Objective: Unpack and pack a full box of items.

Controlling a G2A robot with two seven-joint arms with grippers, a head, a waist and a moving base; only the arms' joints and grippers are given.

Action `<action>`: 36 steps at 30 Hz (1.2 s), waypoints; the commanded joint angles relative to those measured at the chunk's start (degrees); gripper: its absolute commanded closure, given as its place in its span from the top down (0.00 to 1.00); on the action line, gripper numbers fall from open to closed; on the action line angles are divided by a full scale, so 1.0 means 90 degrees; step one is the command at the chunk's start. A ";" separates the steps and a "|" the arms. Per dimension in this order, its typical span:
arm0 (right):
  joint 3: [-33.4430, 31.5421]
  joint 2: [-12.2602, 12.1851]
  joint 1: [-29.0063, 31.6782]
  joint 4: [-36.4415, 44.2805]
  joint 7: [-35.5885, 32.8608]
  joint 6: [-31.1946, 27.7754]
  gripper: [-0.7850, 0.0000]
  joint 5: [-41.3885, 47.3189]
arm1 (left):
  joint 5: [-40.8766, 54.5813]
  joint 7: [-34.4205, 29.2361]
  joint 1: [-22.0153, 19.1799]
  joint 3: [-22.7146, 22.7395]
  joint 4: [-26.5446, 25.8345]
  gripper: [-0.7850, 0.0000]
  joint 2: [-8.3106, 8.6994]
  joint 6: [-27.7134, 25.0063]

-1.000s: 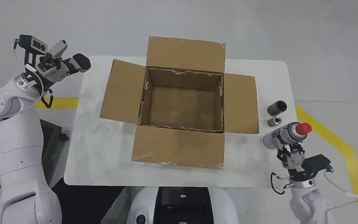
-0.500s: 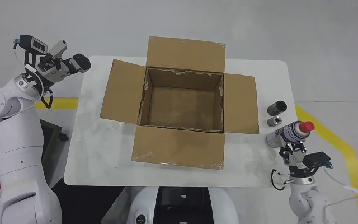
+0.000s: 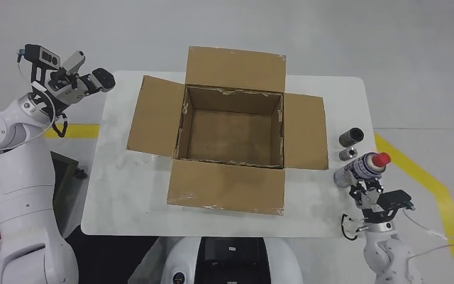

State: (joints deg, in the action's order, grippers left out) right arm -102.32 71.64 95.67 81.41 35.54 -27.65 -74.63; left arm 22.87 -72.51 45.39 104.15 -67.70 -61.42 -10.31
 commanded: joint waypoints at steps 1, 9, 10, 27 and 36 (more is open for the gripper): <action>0.0000 -0.0004 0.0011 -0.0005 0.0008 -0.0006 1.00 0.0016 | 0.0000 0.0000 0.0000 0.0000 0.0000 1.00 0.0000 0.0000; -0.0024 -0.0030 0.0084 0.0103 -0.0063 -0.0011 1.00 0.0001 | 0.0000 0.0000 0.0000 0.0000 0.0000 1.00 0.0000 0.0000; -0.0031 -0.0032 0.0113 0.0145 -0.0064 -0.0010 1.00 0.0001 | 0.0000 0.0000 0.0000 0.0000 0.0000 1.00 0.0000 0.0000; -0.0782 -0.0114 0.1449 0.1347 -0.0461 -0.0083 1.00 -0.0019 | 0.0000 0.0000 0.0000 0.0000 0.0000 1.00 0.0000 0.0000; -0.0436 -0.0101 0.1087 0.1025 -0.0847 -0.0123 1.00 0.0179 | 0.0000 0.0000 0.0000 0.0000 0.0000 1.00 0.0000 0.0000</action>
State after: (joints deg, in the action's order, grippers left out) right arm -106.54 70.69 105.83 90.94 28.29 -28.98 -73.43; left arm 22.87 -72.51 45.39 104.15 -67.70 -61.42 -10.31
